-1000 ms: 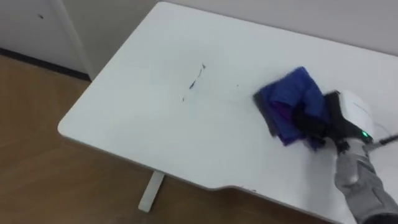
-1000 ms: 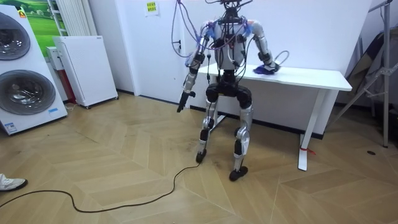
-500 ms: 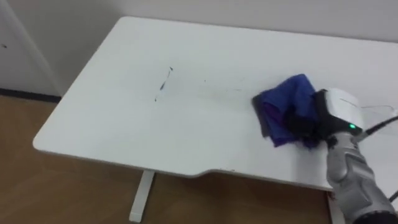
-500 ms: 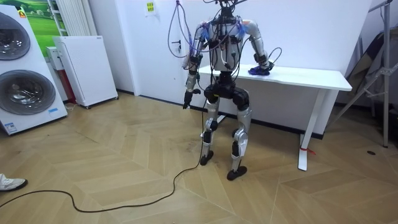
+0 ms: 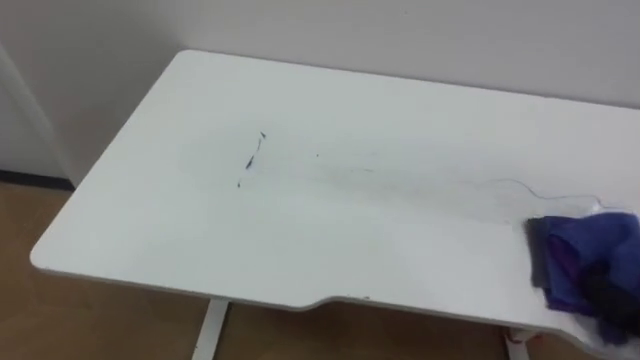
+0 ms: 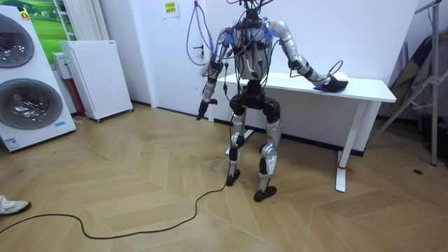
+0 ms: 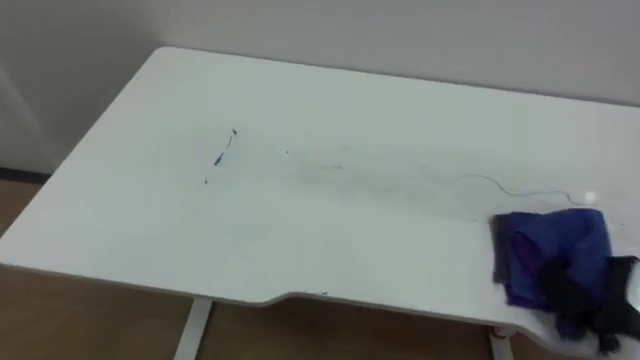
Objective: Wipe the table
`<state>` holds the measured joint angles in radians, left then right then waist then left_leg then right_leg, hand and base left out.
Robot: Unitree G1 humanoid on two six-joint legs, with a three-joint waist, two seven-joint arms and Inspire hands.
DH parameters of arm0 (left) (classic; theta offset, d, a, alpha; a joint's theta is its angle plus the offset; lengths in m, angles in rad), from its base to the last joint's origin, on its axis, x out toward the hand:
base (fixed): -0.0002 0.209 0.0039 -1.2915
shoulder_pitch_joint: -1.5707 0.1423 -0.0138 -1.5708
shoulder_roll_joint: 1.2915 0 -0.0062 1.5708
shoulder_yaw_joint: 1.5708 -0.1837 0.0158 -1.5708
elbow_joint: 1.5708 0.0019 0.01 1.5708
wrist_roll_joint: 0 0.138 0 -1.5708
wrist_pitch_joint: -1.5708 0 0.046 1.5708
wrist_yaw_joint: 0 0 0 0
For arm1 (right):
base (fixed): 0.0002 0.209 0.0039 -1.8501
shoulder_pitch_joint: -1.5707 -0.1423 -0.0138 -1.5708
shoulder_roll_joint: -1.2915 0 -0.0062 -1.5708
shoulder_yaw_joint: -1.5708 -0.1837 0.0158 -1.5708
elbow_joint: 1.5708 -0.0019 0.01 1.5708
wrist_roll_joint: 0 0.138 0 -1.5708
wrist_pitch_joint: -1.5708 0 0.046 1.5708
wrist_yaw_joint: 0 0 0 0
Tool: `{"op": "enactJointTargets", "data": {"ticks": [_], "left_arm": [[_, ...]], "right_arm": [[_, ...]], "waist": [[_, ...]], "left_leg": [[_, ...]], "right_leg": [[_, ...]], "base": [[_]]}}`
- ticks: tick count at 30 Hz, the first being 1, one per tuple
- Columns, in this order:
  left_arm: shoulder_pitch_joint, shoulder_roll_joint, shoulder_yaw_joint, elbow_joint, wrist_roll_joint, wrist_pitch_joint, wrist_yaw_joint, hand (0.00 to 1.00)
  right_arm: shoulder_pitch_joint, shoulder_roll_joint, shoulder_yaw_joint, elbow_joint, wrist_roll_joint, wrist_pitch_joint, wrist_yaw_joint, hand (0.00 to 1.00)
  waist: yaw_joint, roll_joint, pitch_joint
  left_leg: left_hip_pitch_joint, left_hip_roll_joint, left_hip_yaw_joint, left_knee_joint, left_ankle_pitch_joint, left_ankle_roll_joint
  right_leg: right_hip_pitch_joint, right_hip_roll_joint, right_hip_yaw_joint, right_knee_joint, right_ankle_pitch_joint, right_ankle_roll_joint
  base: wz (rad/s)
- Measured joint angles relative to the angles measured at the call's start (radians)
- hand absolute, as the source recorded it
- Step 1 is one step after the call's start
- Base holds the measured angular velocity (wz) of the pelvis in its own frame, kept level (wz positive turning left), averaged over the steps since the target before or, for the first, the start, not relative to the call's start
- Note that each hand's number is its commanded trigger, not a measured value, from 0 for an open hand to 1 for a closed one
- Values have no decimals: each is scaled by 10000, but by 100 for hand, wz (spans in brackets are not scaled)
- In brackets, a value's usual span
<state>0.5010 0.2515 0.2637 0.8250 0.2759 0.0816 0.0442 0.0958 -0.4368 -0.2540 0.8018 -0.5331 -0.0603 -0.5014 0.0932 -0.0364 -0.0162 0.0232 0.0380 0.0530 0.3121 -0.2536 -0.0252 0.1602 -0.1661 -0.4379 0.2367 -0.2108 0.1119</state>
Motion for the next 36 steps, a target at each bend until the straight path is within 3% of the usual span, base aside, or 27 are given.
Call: {"op": "enactJointTargets", "data": {"ticks": [3,4,5,7,8,10,11,14,18,21,23,26,29,30,31,33,34,36], "left_arm": [[-370,-301,-591,-1,1,8,-158,0],[-590,-378,-787,1,-10,17,-175,0],[-796,-377,-1026,128,-10,23,-183,0],[-1195,-407,-1273,460,-12,61,-183,0],[-1389,-405,-1488,536,-12,46,-235,0],[-1547,-407,-1691,507,-27,75,-386,0],[-1461,-408,-1712,494,-54,163,-413,0],[-893,-378,-1671,495,-91,507,-408,0],[-427,-278,-1391,688,-61,642,-432,0],[-386,-215,-707,798,-6,541,-509,0],[-329,-72,-482,988,-110,398,-531,0],[-351,123,-489,888,-106,128,-465,0],[-458,72,-516,598,-107,-6,-455,0],[-524,47,-540,585,-104,-12,-454,0],[-682,38,-674,596,-108,-12,-455,0],[-844,38,-935,593,-113,-18,-462,0],[-969,27,-1130,594,-113,-16,-476,0],[-1168,-42,-1344,603,-126,-11,-475,0]], "right_arm": [[-675,30,568,-481,-177,884,279,100],[-1102,102,1144,-877,-287,1360,519,100],[-1754,295,1986,-1202,-612,1602,855,100],[-3042,676,3222,-1386,-1104,1637,1374,100],[-3767,866,3679,-1595,-1282,1460,1692,100],[-4605,889,3961,-1818,-1243,1326,1976,100],[-4928,871,3973,-1835,-1218,1267,1994,100],[-5397,801,3958,-1607,-976,1142,1995,100],[-5079,345,3622,-126,-589,1005,1992,100],[-3897,-20,2093,906,187,471,1914,100],[-3403,-545,1702,1464,998,94,1757,100],[-3107,-928,1463,2106,1796,28,1731,100],[-2992,-952,1373,2201,1783,37,1684,100],[-3007,-951,1420,2203,1774,74,1676,100],[-3012,-938,1546,2222,1773,90,1636,100],[-3115,-785,1575,2069,1736,262,1597,100],[-3306,-766,1747,2042,1681,399,1537,100],[-3780,-772,2198,2005,1645,676,1546,100]], "waist": [[329,165,71],[609,197,94],[843,185,112],[1081,130,155],[1081,120,203],[1265,-72,363],[1506,-140,369],[1740,-222,330],[1548,-166,311],[1216,-45,204],[992,76,91],[719,60,27],[534,12,56],[568,111,58],[576,71,101],[688,69,99],[853,106,155],[1033,168,193]], "left_leg": [[79,29,-37,-42,13,-4],[44,45,-79,-67,32,-4],[2,45,-242,-87,41,2],[-208,45,-576,-61,67,-6],[-412,39,-816,-50,161,-44],[-623,28,-1007,-116,332,-91],[-674,27,-1020,-163,394,-106],[-736,-6,-1201,-185,409,-105],[-869,-26,-1276,-102,425,-84],[-844,-145,-1333,-150,463,-23],[-588,-191,-1322,-343,471,-9],[-300,-191,-1307,-548,481,6],[-236,-202,-1251,-547,481,6],[-222,-201,-1237,-540,481,6],[-231,-203,-1235,-529,481,6],[-310,-202,-1120,-468,491,0],[-381,-190,-1073,-399,490,-1],[-631,-189,-1110,-405,506,-28]], "right_leg": [[-176,73,319,85,94,-141],[-418,128,463,193,147,-225],[-599,240,515,228,229,-339],[-872,391,509,220,340,-497],[-947,456,443,156,347,-514],[-949,553,390,-37,351,-548],[-949,603,406,-176,354,-555],[-946,611,363,-184,337,-527],[-786,592,47,-173,338,-526],[-604,524,95,-167,320,-499],[-458,445,34,-154,303,-471],[-252,440,-8,-188,303,-471],[-135,456,-5,-349,301,-468],[-121,460,-5,-366,301,-467],[-99,470,-15,-432,301,-467],[-174,469,5,-489,281,-435],[-272,466,-6,-493,265,-409],[-483,482,48,-480,274,-433]], "base": [[-48],[-62],[-68],[-33],[19],[56],[51],[40],[48],[38],[-8],[-1],[-5],[-13],[-14],[-25],[-42],[-38]]}}
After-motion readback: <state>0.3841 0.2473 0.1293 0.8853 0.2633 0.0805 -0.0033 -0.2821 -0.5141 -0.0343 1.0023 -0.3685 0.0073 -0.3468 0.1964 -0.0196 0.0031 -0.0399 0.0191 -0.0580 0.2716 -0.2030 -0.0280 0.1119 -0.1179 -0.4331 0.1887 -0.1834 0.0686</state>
